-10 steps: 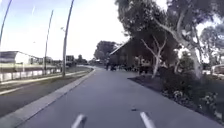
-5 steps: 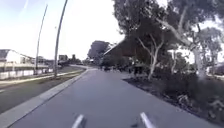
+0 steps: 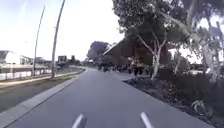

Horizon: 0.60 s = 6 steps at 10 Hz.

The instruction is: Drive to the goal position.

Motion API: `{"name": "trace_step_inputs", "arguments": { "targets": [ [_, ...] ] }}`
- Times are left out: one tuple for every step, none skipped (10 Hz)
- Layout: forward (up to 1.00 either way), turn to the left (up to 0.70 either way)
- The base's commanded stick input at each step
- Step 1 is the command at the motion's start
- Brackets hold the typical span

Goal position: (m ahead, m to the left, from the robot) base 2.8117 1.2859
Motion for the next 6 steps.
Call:
{"name": "trace_step_inputs", "arguments": {
  "targets": [
    [0.94, 0.00],
    [0.95, 0.00],
    [0.95, 0.00],
    [0.94, 0.00],
    [0.95, 0.00],
    [0.94, 0.00]
  ]
}}
